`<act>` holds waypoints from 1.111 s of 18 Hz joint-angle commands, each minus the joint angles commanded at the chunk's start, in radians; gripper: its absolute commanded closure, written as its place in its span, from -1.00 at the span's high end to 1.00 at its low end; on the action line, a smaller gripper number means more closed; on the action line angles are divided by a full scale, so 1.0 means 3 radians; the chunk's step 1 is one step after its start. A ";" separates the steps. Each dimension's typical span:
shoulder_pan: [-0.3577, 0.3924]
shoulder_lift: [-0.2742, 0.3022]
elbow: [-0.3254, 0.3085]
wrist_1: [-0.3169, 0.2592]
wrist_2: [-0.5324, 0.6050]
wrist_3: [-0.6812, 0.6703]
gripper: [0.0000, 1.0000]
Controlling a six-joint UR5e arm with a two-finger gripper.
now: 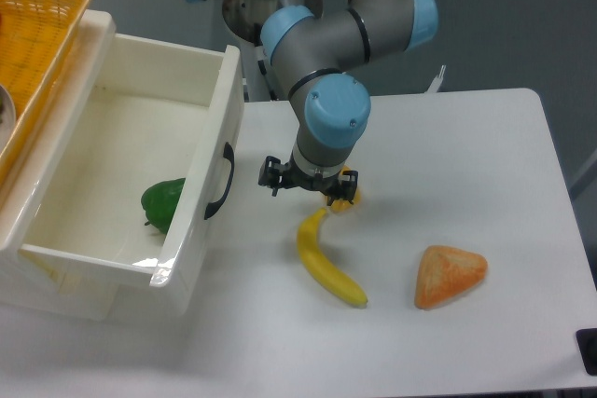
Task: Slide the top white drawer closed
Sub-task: 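Move the gripper sideways to the outer face of the open white drawer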
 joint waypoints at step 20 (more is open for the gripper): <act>-0.0194 -0.0010 0.0000 0.0000 0.0000 -0.0107 1.00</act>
